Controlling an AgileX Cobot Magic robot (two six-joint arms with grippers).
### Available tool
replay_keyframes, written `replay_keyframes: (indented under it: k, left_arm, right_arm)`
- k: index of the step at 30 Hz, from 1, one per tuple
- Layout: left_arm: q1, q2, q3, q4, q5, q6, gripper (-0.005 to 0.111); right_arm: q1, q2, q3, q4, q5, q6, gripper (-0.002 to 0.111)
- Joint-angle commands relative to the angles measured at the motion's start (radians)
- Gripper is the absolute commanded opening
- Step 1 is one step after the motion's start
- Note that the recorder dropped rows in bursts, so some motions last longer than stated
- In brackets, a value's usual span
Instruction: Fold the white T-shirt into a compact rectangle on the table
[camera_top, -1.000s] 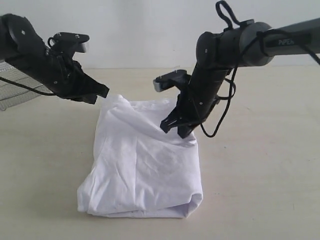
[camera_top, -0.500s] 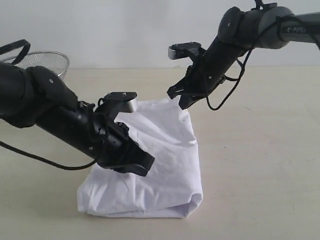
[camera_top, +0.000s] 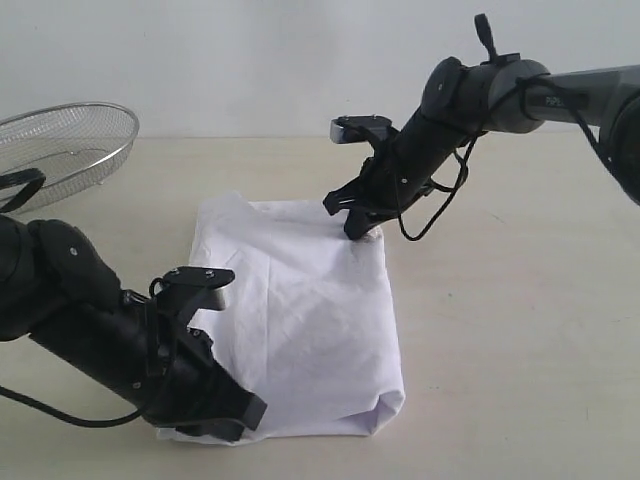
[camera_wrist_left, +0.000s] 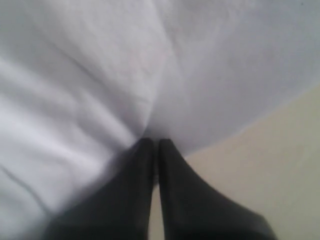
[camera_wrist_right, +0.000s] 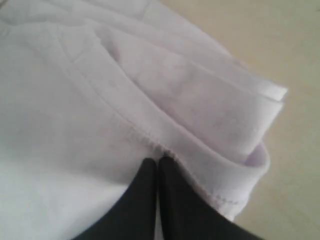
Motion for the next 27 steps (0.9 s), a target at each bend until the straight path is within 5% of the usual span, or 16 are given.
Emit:
replay_keyframes:
  k: [1, 9, 17, 27]
  left_arm:
    - [-0.005, -0.002, 0.034, 0.015, 0.004, -0.013, 0.005]
    - [-0.005, -0.063, 0.019, 0.023, -0.002, 0.044, 0.005]
    - [-0.002, -0.213, -0.070, 0.064, -0.143, 0.040, 0.005]
    - [0.013, -0.040, -0.263, 0.089, -0.247, 0.101, 0.005]
  right_arm:
    - [-0.054, 0.025, -0.002, -0.056, -0.107, 0.010, 0.000]
    - [-0.067, 0.004, -0.002, -0.051, -0.146, -0.017, 0.000]
    - [-0.067, -0.177, -0.002, -0.039, 0.014, -0.017, 0.000]
    - [-0.036, -0.298, 0.048, -0.060, 0.345, 0.065, 0.000]
